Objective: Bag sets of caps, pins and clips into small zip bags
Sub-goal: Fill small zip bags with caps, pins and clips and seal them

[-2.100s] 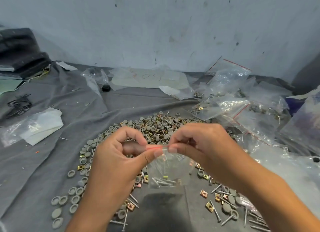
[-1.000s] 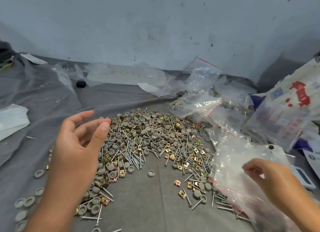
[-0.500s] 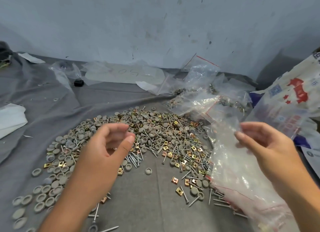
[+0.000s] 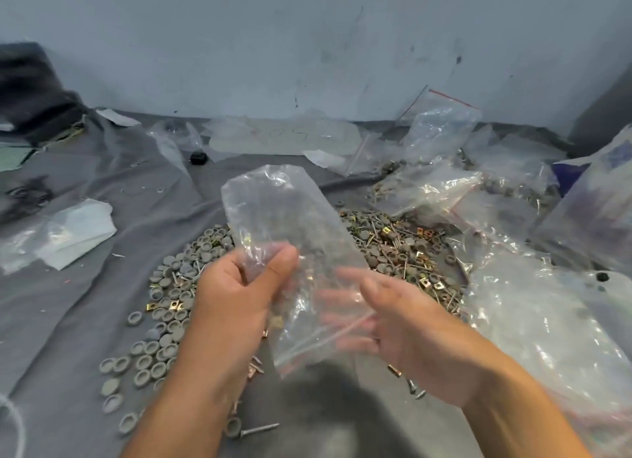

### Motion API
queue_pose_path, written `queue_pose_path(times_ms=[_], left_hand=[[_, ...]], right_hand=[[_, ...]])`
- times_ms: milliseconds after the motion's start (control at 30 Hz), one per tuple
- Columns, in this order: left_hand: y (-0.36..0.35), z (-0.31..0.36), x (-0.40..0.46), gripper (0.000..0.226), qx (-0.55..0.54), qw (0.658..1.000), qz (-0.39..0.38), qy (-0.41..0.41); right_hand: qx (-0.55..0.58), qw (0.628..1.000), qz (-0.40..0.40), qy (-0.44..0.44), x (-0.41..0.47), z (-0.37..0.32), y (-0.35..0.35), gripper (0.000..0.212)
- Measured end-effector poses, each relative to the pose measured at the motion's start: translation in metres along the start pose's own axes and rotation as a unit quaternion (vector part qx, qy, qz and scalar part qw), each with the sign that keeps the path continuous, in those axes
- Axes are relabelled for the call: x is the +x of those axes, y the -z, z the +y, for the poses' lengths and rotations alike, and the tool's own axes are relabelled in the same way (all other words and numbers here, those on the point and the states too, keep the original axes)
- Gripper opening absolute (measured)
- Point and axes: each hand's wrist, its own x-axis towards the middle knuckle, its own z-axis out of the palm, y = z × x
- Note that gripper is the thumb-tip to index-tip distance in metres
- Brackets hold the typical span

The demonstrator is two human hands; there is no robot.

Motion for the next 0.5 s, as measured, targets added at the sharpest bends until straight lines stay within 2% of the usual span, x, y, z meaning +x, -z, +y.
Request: queue_pose_path(times_ms=[67, 133, 200, 233, 267, 300, 333, 367, 433, 500], left_hand=[[0.008, 0.0, 0.004, 0.02, 0.001, 0.999, 0.045, -0.004], [0.016, -0.001, 0.007, 0.027, 0.005, 0.998, 0.064, 0.006], [0.02, -0.003, 0.009, 0.051, 0.023, 0.994, 0.107, 0.016], [0.021, -0.002, 0.008, 0.062, 0.071, 0.985, 0.158, -0.001], [0.023, 0.0, 0.007, 0.067, 0.154, 0.964, 0.212, -0.052], [0.026, 0.001, 0.004, 0.064, 0.253, 0.928, 0.238, -0.133], [0.027, 0.004, 0.0, 0.058, 0.339, 0.889, 0.216, -0.218], [0.026, 0.006, -0.003, 0.051, 0.396, 0.864, 0.154, -0.271], [0.025, 0.008, -0.006, 0.04, 0.435, 0.861, 0.012, -0.263], [0.027, 0.006, -0.005, 0.033, 0.455, 0.86, -0.047, -0.226]], right_hand=[[-0.036, 0.999, 0.001, 0.01, 0.005, 0.009, -0.001, 0.071], [-0.05, 0.997, 0.044, 0.043, 0.013, 0.014, -0.005, 0.048], [-0.055, 0.992, 0.087, 0.07, 0.02, 0.018, -0.008, 0.05], [-0.063, 0.989, 0.108, 0.08, 0.023, 0.019, -0.01, 0.054], [-0.074, 0.985, 0.127, 0.09, 0.026, 0.019, -0.013, 0.055], [-0.087, 0.98, 0.144, 0.103, 0.028, 0.021, -0.015, 0.054], [-0.104, 0.974, 0.159, 0.12, 0.031, 0.021, -0.016, 0.051], [-0.122, 0.968, 0.171, 0.138, 0.033, 0.021, -0.018, 0.046], [-0.163, 0.956, 0.177, 0.169, 0.038, 0.021, -0.02, 0.036], [-0.188, 0.949, 0.17, 0.188, 0.043, 0.022, -0.024, 0.03]])
